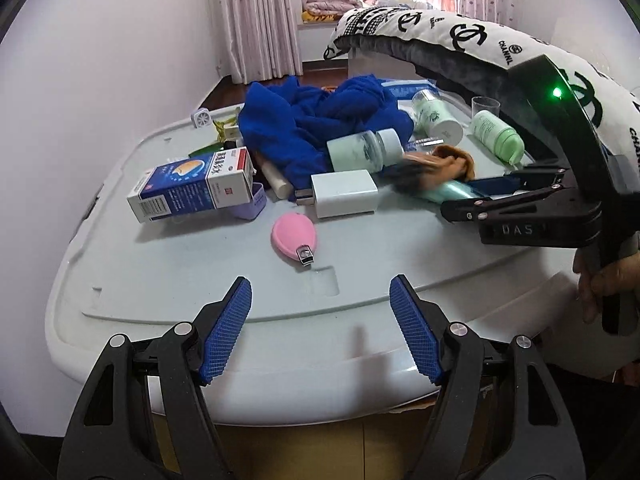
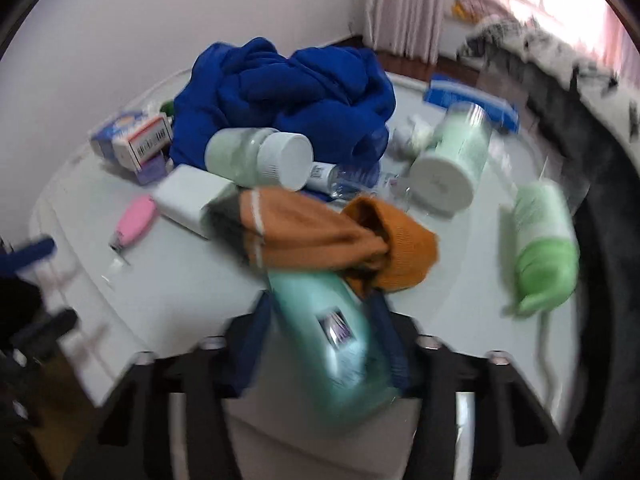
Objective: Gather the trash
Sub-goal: 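Grasp the teal cream tube with the right tool while the left tool grasps the pink clipper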
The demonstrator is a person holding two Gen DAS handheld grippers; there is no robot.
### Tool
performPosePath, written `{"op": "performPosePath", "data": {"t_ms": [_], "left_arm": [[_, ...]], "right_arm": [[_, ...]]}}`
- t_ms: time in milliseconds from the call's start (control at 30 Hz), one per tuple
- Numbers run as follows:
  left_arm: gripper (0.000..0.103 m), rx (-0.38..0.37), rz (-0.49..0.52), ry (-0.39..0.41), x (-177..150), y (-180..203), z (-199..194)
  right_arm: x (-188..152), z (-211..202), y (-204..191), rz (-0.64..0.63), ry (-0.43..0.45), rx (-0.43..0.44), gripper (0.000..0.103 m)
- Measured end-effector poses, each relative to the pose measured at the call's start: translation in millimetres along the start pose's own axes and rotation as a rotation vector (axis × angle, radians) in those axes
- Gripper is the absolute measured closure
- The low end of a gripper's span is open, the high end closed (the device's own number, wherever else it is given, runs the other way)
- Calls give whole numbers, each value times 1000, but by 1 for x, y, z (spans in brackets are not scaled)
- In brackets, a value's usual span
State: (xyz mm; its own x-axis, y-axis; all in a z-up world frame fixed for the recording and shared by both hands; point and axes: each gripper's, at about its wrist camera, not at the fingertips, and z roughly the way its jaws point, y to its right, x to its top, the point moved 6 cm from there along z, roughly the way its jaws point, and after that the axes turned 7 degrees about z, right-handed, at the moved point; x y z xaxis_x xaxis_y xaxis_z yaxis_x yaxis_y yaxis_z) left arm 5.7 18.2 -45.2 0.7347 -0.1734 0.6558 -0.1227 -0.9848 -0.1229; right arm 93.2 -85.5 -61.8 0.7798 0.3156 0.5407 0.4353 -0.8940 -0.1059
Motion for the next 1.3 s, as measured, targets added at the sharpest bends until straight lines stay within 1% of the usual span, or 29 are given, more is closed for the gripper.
{"op": "performPosePath", "data": {"t_ms": [33, 100, 200, 233, 267, 300, 367, 400, 467, 533, 567, 600, 700, 833, 900, 1000, 1167, 1233, 1267, 1300], "left_arm": [[33, -3, -1, -3, 0, 0, 0], [33, -8, -5, -10, -2, 0, 0], [33, -4, -6, -9, -4, -1, 1], [33, 1, -4, -9, -5, -1, 2], [33, 6, -3, -11, -5, -1, 3], [33, 8, -4, -10, -5, -1, 4], [33, 20, -8, -1, 0, -3, 6], [33, 28, -10, 2, 3, -4, 7], [33, 41, -21, -9, 11, -6, 16], [33, 44, -43, -19, 15, -8, 25], [33, 51, -55, -30, 15, -10, 30], [33, 52, -67, -41, 14, -11, 33], [33, 59, -79, -39, 13, -14, 33], [33, 75, -63, -25, 13, -15, 35], [33, 52, -86, -43, 13, -17, 41], [33, 40, -112, -58, 15, -21, 47], [33, 58, -151, -98, 18, -30, 63], [36, 58, -155, -122, 18, -32, 73], [38, 74, -142, -107, 22, -32, 75], [47, 63, -123, -97, 25, -29, 79]], "right_arm": [[-1, -1, -4, -3, -10, -20, 65], [-5, -5, -14, 15, -33, -15, 66], [-15, -20, -32, 5, -29, -40, 68], [-17, -28, -36, 9, -19, -40, 69], [-18, -37, -40, 15, -6, -41, 71], [-19, -50, -43, 27, 17, -40, 76], [-18, -74, -47, 50, 59, -36, 79], [-19, -91, -50, 54, 86, -44, 80], [-22, -110, -54, 62, 112, -30, 80], [-25, -107, -56, 31, 118, -69, 80], [-25, -99, -55, 22, 101, -78, 80], [-25, -85, -50, 28, 80, -85, 80], [-22, -68, -43, 33, 69, -83, 81], [-12, -78, -46, 27, 108, -71, 81], [-7, -88, -46, 35, 136, -61, 81], [-2, -94, -48, 35, 160, -61, 81], [7, -106, -51, 36, 193, -45, 81], [10, -112, -52, 39, 209, -36, 81], [10, -113, -53, 39, 215, -35, 81], [12, -117, -52, 40, 224, -30, 81]]}}
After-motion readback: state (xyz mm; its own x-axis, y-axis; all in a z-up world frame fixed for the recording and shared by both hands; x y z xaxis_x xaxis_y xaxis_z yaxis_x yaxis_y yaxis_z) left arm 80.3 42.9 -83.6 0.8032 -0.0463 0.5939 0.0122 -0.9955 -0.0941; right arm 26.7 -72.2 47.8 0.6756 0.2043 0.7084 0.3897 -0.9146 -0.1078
